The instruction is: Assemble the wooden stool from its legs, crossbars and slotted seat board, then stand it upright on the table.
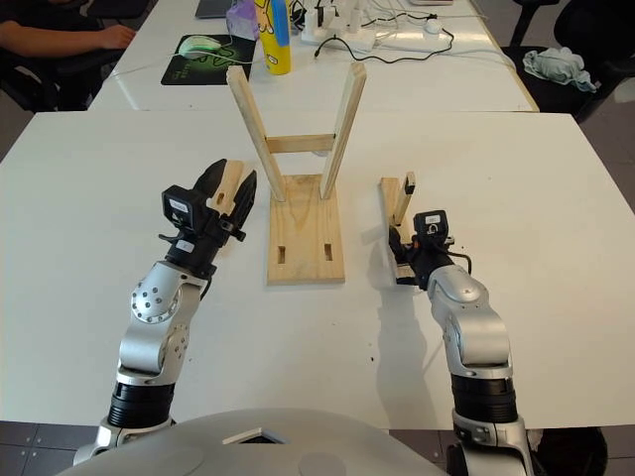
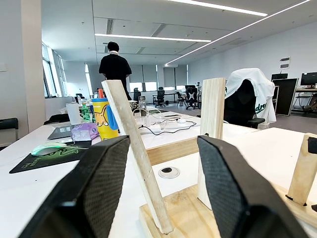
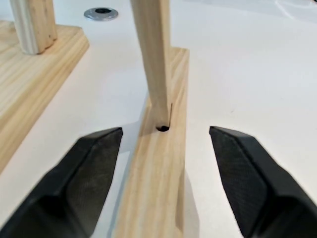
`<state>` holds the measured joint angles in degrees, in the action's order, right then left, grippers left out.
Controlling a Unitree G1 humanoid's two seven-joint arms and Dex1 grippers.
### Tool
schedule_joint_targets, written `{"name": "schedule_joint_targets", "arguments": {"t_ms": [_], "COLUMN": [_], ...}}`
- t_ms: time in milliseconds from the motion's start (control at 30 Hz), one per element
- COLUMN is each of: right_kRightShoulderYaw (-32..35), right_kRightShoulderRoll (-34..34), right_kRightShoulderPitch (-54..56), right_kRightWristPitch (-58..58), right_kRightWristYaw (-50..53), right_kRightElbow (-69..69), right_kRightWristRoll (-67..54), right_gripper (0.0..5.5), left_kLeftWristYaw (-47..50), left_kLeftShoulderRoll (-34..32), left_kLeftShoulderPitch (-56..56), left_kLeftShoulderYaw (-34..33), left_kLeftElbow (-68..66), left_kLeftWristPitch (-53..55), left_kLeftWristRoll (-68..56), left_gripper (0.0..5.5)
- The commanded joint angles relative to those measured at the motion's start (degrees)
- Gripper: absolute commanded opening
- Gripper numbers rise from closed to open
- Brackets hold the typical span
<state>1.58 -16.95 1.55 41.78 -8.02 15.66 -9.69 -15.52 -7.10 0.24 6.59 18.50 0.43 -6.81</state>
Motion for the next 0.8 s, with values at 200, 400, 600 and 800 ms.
{"name": "schedule_joint_targets", "arguments": {"t_ms": [200,400,600,800], "right_kRightShoulderYaw": [-0.73,-1.34,-1.34,0.67], "right_kRightShoulderRoll": [-0.77,-1.01,-2.85,-6.0], "right_kRightShoulderPitch": [-0.35,-0.94,-1.12,0.62], "right_kRightWristPitch": [5.35,8.4,8.74,4.92], "right_kRightWristYaw": [-0.95,-2.53,-4.1,-7.31], "right_kRightElbow": [-2.85,-1.49,-1.41,-4.79], "right_kRightWristRoll": [1.15,0.63,1.15,0.77], "right_gripper": [3.28,3.04,2.13,2.11], "left_kLeftWristYaw": [-0.48,0.24,1.52,-1.8], "left_kLeftShoulderRoll": [-0.03,0.26,0.57,1.0], "left_kLeftShoulderPitch": [-1.27,-0.79,-0.58,-0.72], "left_kLeftShoulderYaw": [-0.15,-0.28,-0.39,-0.28], "left_kLeftElbow": [-1.04,-0.76,-1.42,-1.76], "left_kLeftWristPitch": [0.1,0.06,1.97,5.91], "left_kLeftWristRoll": [-0.2,0.13,0.28,-5.87], "left_gripper": [2.51,2.51,2.51,3.2]}}
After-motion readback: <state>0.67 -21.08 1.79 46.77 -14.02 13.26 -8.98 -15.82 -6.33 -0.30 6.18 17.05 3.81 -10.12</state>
